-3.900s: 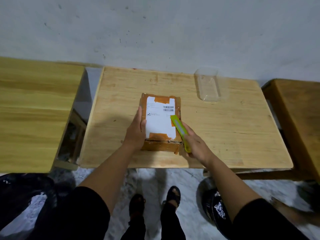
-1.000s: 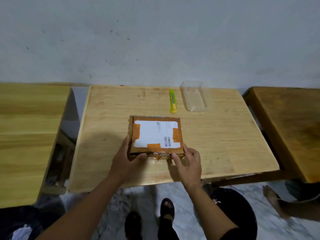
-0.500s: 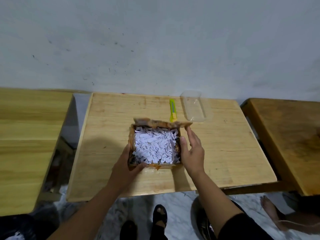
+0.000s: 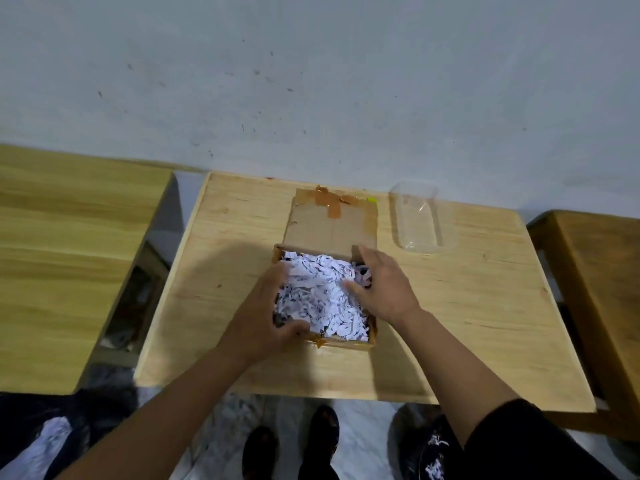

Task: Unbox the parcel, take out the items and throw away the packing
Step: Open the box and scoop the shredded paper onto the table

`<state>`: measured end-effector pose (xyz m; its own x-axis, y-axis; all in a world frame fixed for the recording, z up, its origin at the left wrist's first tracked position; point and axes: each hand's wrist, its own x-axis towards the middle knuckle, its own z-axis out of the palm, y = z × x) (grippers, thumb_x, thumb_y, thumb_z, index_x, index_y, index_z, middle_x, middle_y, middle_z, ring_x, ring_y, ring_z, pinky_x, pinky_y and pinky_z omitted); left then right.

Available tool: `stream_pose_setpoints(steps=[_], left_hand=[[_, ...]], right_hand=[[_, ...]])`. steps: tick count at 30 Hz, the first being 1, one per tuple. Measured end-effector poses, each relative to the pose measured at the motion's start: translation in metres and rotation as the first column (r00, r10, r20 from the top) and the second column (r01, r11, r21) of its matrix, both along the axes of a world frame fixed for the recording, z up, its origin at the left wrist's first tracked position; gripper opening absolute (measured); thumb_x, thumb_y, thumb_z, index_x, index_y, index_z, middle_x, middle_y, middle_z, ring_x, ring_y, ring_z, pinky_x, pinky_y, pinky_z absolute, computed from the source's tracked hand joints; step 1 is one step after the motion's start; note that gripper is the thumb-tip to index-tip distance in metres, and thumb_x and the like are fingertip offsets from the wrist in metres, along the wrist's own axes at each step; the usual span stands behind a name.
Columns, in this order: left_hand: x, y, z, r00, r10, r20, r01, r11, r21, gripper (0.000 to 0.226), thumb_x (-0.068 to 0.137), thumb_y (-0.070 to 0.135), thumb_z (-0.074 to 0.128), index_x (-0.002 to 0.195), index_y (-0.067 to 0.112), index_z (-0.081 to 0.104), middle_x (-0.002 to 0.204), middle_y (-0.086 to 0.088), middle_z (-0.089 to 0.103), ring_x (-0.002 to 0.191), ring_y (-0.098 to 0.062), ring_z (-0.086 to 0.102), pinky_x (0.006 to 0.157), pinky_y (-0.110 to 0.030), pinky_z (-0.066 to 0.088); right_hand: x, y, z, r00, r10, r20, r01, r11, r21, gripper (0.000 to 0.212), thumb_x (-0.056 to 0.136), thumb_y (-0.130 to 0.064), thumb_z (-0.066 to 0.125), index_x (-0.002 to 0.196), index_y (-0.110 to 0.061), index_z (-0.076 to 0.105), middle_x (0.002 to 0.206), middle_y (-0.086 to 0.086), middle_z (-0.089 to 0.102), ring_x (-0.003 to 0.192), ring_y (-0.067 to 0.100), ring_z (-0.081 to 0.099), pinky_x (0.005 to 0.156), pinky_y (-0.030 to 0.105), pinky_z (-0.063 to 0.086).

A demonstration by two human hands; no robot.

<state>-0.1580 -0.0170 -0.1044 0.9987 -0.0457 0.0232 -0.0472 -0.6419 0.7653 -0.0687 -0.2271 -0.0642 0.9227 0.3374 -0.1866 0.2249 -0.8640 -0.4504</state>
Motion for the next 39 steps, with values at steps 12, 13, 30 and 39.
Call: stream_pose_setpoints(steps=[12,13,30,39], left_hand=[[0.051,-0.022,-0.019,0.929,-0.227,-0.291,0.307,0.914,0.264,0.126,0.061,0.047,0.080,0.138,0.034,-0.019,0.155,-0.006,-0.011,0.143,-0.022,-0.005,0.117,-0.037,0.014],[0.052,-0.022,-0.021,0.925,-0.239,-0.295,0.323,0.904,0.280,0.127,0.061,0.049,0.080,0.137,0.033,-0.021,0.155,-0.008,-0.009,0.143,-0.023,-0.004,0.117,-0.037,0.014],[0.053,-0.016,-0.025,0.937,-0.297,-0.185,0.349,0.836,0.424,0.106,0.073,0.039,0.072,0.146,0.009,0.002,0.140,-0.021,0.036,0.126,-0.037,0.037,0.106,-0.041,0.031],[0.048,-0.020,-0.014,0.954,-0.271,-0.125,0.299,0.881,0.366,0.086,0.064,0.029,0.081,0.130,-0.004,0.037,0.122,-0.026,0.052,0.113,-0.041,0.048,0.098,-0.043,0.041]], right_hand=[[-0.004,0.008,-0.028,0.915,0.245,-0.322,-0.278,0.959,-0.059,0.127,0.063,-0.038,0.082,0.144,-0.022,-0.015,0.157,0.011,-0.003,0.145,0.027,0.006,0.113,0.035,0.022],[-0.003,0.009,-0.030,0.912,0.254,-0.322,-0.288,0.956,-0.062,0.128,0.063,-0.039,0.082,0.144,-0.022,-0.016,0.157,0.011,-0.002,0.144,0.028,0.008,0.114,0.036,0.022],[0.003,0.016,-0.049,0.926,0.278,-0.255,-0.287,0.958,0.005,0.108,0.062,-0.042,0.078,0.145,-0.020,0.013,0.138,0.011,0.044,0.123,0.031,0.045,0.102,0.040,0.042],[0.006,0.014,-0.030,0.923,0.255,-0.289,-0.215,0.963,0.161,0.084,0.063,-0.024,0.080,0.136,-0.022,0.037,0.132,0.002,0.055,0.121,0.020,0.051,0.092,0.016,0.034]])
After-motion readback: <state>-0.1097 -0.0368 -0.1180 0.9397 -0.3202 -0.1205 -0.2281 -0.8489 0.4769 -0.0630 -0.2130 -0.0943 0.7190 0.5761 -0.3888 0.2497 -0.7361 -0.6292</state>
